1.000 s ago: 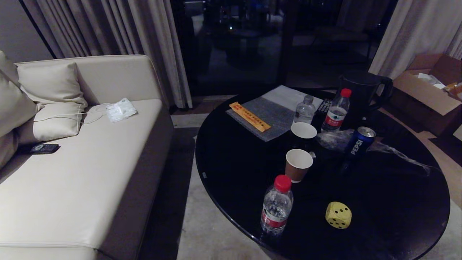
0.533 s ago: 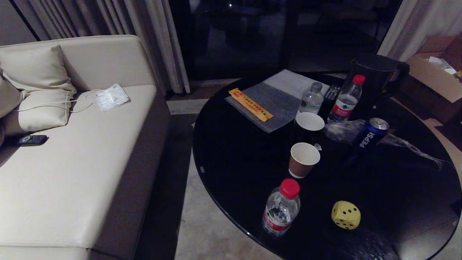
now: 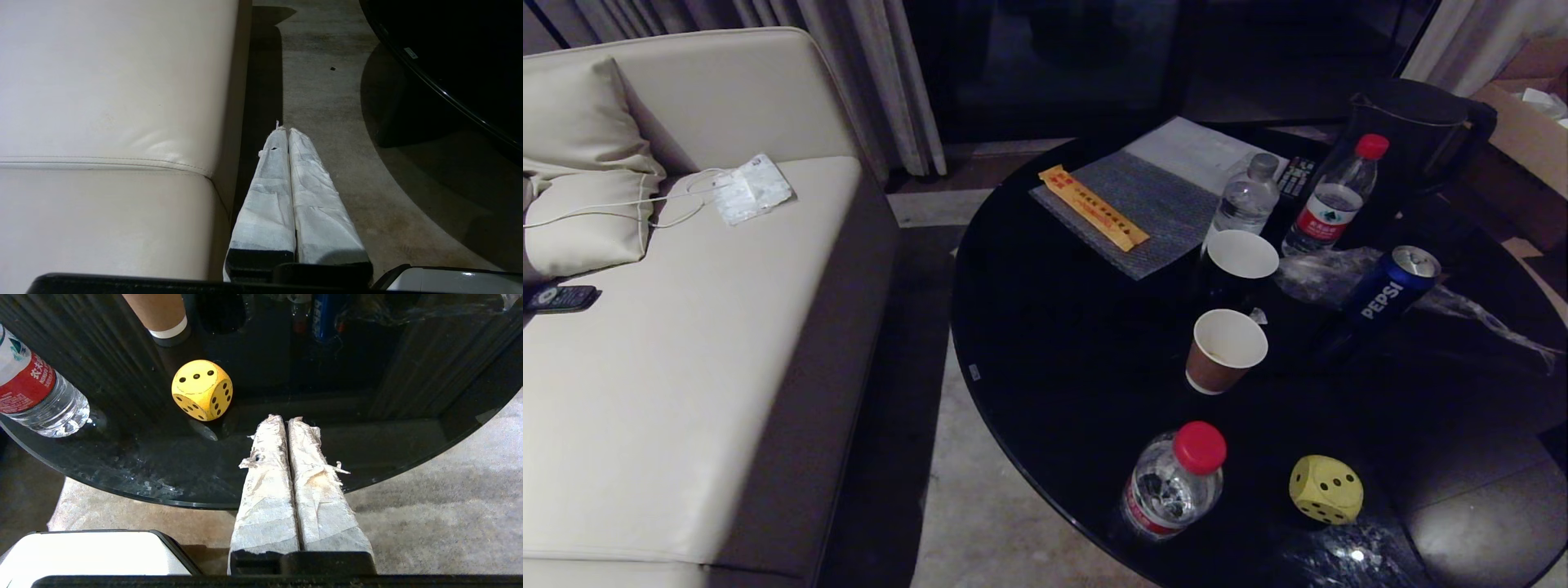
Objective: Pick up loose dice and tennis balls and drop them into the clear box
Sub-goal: Pick up toys out of the box
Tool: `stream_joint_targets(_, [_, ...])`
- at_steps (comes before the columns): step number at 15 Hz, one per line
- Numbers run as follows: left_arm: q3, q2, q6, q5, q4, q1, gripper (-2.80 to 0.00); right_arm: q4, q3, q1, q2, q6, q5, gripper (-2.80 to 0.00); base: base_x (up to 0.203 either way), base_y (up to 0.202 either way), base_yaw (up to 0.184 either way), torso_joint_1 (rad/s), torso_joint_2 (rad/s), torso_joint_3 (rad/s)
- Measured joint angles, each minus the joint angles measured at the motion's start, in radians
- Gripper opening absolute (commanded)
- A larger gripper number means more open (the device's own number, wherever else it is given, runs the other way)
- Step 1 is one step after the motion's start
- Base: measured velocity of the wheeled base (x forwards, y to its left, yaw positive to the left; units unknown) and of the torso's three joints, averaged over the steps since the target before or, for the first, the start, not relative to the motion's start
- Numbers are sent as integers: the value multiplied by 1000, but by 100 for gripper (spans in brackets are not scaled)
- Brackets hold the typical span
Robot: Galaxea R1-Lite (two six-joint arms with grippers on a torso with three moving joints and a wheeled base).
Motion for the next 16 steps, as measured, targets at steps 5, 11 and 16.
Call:
stream_joint_targets(5, [0, 0, -7, 2, 0, 0, -280, 3, 0, 1, 0, -37, 9, -280, 0, 0, 0, 0, 0, -10])
stream_joint_targets(11, [0, 0, -10, 2, 0, 0, -280, 57, -141, 0, 37, -37, 38, -280, 0, 0, 0, 0, 0, 0])
stream_joint_targets(16, [0, 0, -10, 2, 0, 0, -280, 145, -355, 1, 336, -20, 170, -280, 0, 0, 0, 0, 0, 0])
